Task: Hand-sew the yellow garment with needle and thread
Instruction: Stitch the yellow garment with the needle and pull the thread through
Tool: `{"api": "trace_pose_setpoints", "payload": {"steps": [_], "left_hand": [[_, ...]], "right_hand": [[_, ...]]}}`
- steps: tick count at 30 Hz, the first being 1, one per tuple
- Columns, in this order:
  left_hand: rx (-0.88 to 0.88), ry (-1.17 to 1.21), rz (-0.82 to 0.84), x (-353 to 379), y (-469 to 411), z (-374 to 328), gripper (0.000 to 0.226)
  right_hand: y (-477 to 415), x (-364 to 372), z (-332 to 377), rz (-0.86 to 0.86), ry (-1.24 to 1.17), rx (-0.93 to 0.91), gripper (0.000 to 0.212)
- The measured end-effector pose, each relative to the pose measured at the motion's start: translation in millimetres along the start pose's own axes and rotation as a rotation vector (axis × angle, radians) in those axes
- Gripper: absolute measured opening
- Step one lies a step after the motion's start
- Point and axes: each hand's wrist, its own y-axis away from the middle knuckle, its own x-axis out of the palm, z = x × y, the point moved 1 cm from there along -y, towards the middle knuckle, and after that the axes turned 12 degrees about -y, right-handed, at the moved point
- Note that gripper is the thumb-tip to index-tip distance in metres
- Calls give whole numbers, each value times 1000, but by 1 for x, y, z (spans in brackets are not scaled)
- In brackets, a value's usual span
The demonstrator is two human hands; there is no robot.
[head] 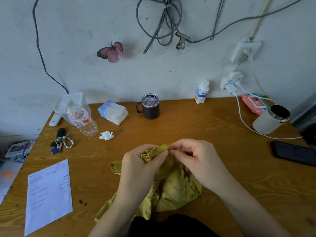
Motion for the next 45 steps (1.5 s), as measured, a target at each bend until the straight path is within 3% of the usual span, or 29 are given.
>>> {"api": "trace_pose_setpoints", "payload": {"steps": [7, 11, 22, 29, 34, 38, 42, 45], "left_hand": [[-134, 258, 143, -4, -5, -3, 5], [-196, 386, 242, -5, -7, -3, 13], [-327, 603, 392, -4, -8, -4, 11], [-405, 662, 430, 0, -7, -4, 12], [-466, 700, 439, 4, -5, -1, 16], [-474, 693, 455, 5, -4, 1, 13], [-468, 699, 502, 4, -3, 2, 14], [-439, 705, 511, 4, -5, 2, 17]], "right_hand": [[-6, -12, -5, 143, -306, 180, 13], [-7, -16, -4, 200, -467, 256, 13], [-8, -18, -10, 286, -731, 332, 10], [-3, -14, -15, 284, -778, 304, 8], [1, -6, -16, 213, -687, 237, 13], [4, -2, -17, 171, -560, 155, 16], [2, -4, -17, 181, -565, 118, 5], [1, -7, -19, 205, -567, 120, 13]]}}
